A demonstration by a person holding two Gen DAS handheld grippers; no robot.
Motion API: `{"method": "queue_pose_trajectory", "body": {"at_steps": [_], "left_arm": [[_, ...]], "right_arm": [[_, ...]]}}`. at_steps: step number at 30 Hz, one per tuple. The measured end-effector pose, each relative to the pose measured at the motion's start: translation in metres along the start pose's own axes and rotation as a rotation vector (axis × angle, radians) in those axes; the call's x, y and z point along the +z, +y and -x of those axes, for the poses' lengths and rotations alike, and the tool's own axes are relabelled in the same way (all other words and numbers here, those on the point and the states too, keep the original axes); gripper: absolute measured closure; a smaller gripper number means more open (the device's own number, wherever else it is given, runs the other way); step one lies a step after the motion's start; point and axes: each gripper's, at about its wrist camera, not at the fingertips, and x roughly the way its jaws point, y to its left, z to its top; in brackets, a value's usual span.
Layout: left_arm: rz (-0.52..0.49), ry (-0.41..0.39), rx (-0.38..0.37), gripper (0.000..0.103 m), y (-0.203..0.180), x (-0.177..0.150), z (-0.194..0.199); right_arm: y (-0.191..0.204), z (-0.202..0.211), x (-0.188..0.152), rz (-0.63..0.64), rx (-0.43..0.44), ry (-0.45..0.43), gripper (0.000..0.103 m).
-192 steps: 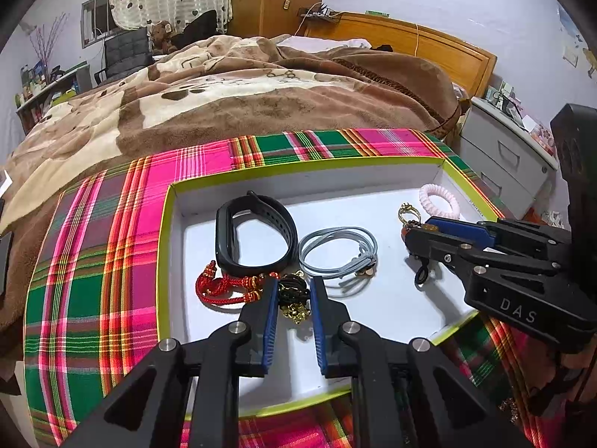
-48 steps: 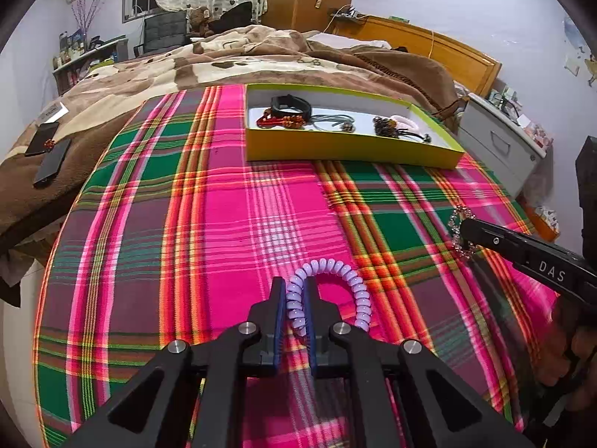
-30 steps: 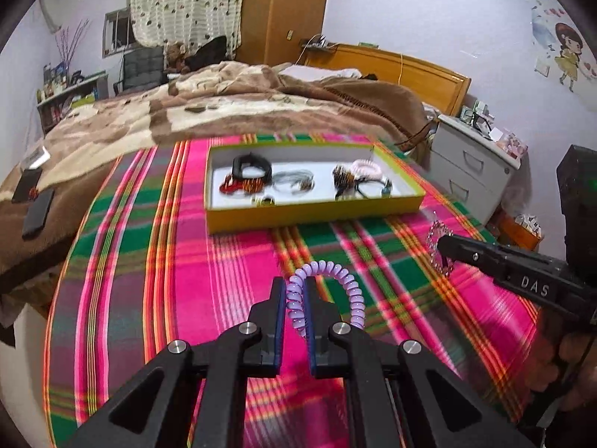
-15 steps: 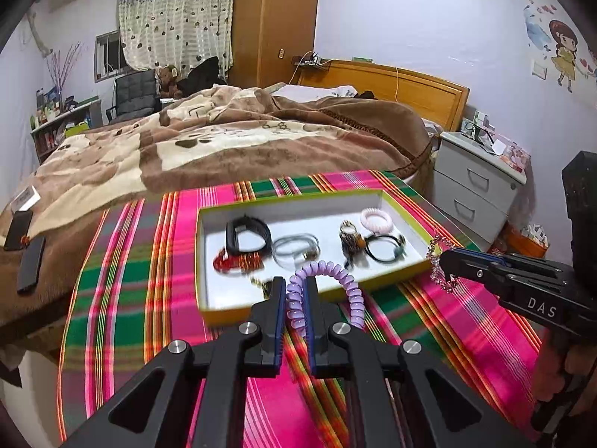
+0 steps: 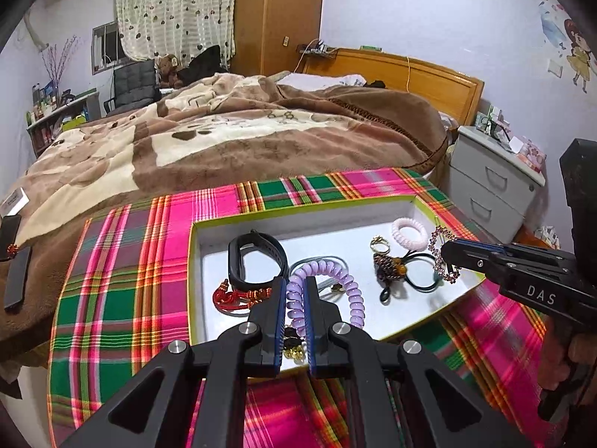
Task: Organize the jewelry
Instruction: 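Lower the hair tie and silver keychain into the box and open both tools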
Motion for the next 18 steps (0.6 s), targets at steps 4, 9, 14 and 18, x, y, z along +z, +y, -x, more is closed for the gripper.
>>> {"method": "queue_pose_trajectory", "body": {"at_steps": [4,9,14,18], "left_arm": [[-0.001,0.02,-0.001,0.094,0.001,-0.002,-0.013],[-0.003,0.035,-0.005,0.094,0.0,-0.003,-0.023],[-0.008,0.05,-0.002,0.094,0.0,-0.003,-0.03],[-0.012,0.063,0.006,0.094,0.0,-0.004,-0.035]], "right_arm": [[-0.006,-0.014,-0.005,-0.009,0.001,0.033,0.094],[-0.009,-0.025,-0.008,-0.007,0.0,0.061,0.094],[-0.012,-0.034,-0.01,-0.012,-0.006,0.078,0.094],[-0.014,-0.035,-0.009,-0.018,-0.005,0.079,0.094]]}}
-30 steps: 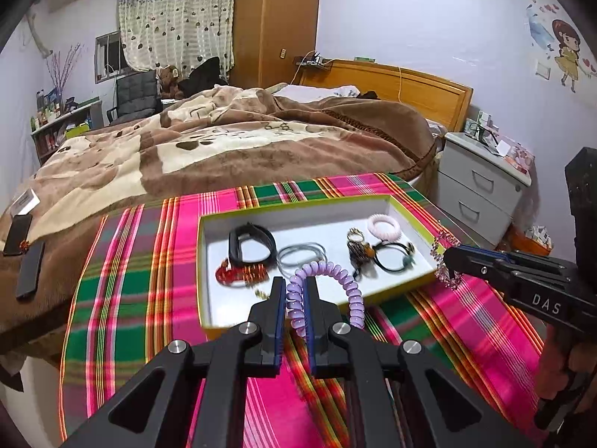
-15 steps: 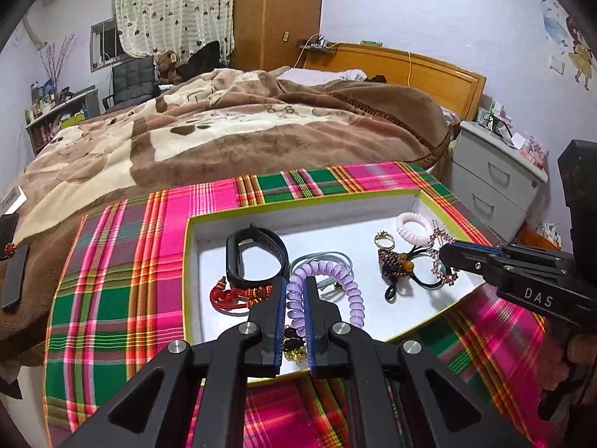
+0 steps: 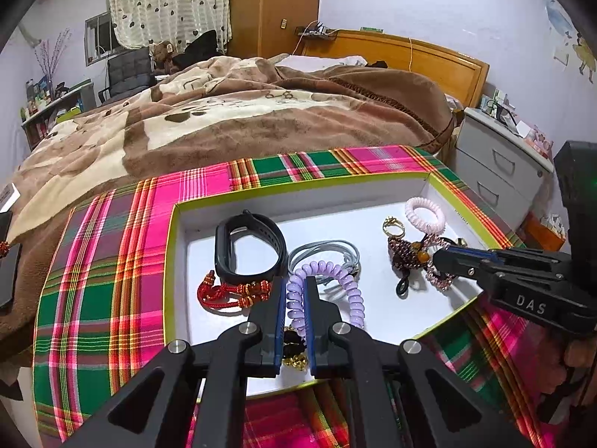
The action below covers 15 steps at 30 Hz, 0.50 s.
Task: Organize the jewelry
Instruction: 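Lower the hair tie and silver keychain into the box and open both tools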
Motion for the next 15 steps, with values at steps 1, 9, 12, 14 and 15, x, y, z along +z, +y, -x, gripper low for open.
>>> {"method": "queue_pose_trajectory", "body": {"at_steps": [1,9,12,14,15], "left_arm": [[0.002,0.004,0.0,0.094,0.0004,0.0002,-0.0015],[0.007,0.026,0.002,0.094,0.0007,-0.0003,-0.009],[0.005,0.031,0.0,0.094,0.0007,0.0,-0.0103],[0.001,0.031,0.003,0.094,0.0004,0.0003,-0.0101],[0.001,0.03,0.004,0.094,0.0005,0.0005,-0.01]], "right_arm": [[0.0,-0.0001,0.0004,0.001,-0.002,0.0,0.094],[0.0005,-0.0032,0.0022,0.002,-0.011,0.004,0.093],[0.0004,-0.004,0.002,0.009,-0.016,0.008,0.091],[0.0006,-0.0031,0.0012,0.013,-0.018,0.004,0.084],[0.001,-0.0023,0.0009,0.014,-0.017,0.001,0.083]]}}
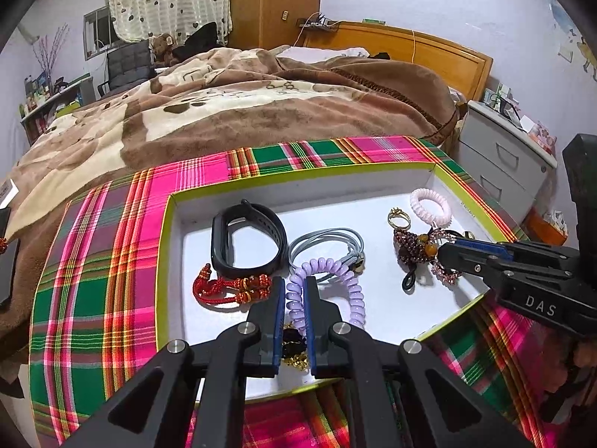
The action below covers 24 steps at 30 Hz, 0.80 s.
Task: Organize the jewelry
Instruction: 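Lower the hair tie and silver keychain into the box and open both tools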
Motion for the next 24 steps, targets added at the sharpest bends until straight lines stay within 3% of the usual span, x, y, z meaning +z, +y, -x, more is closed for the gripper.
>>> {"method": "queue_pose_trajectory", "body": {"at_steps": [7,24], "left_arm": [[0.006,-0.009,-0.008,0.094,-0.002,0.0,0.006],[0.027,-0.092,0.019,0.087,-0.005,-0.02,0.072]], "right_arm": [[0.004,0.01,-0.003,0.014,-0.005,-0.022,0.076],[0.032,0.077,-0.027,0.079,-0.038,-0.125,0.075]]}}
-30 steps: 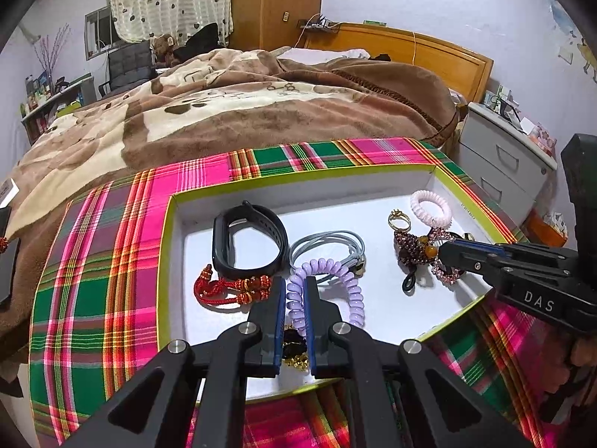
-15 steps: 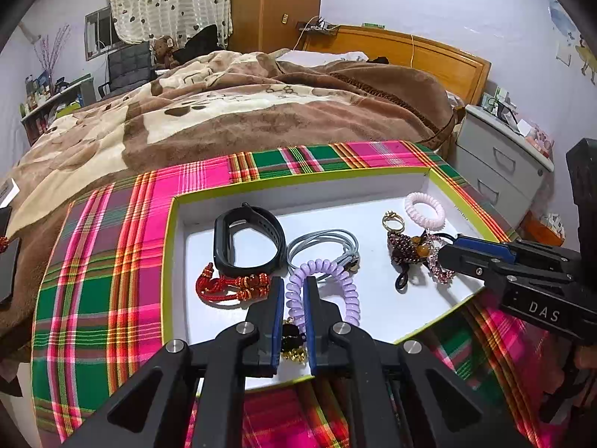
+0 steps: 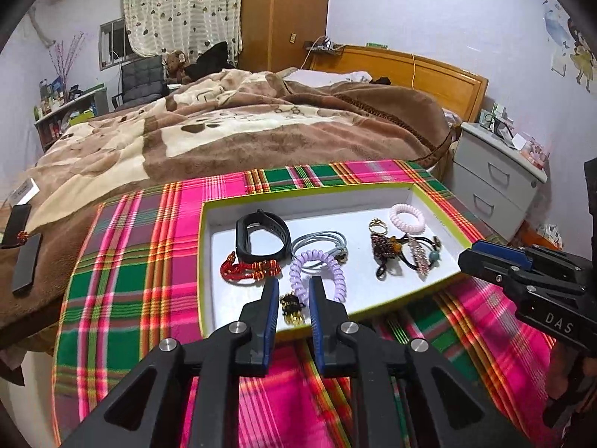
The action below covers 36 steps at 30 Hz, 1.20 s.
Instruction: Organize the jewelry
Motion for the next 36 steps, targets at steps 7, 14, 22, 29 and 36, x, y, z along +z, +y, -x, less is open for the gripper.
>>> {"method": "queue_pose_trajectory", "body": {"at_steps": [7,14,22,29,36], "left_arm": [[-0.011,-0.045,0.01,0.087,-0.014,-0.021,0.045],[-0.015,-0.076,0.016,0.087,-0.03,-0.049,0.086],[0.006,-0.082,0.036,0.087,-0.037,-0.086,0.118],[0.006,-0.098,0.05,0.087,-0.042,-0.112,0.139],[0.013,-0.131,0.048,0.087,-0.045,-0.134,0.156]], "right_arm": [[0.013,0.041,-0.019,0.018,-0.007,-0.05,0.075],[0.025,0.08,-0.05,0.025,-0.012,-0.081,0.075],[0.035,0.112,-0.089,0.021,-0.023,-0.099,0.075],[0.043,0.129,-0.115,0.033,-0.063,-0.121,0.075],[0.051,0.141,-0.137,0.051,-0.093,-0.143,0.075]]}}
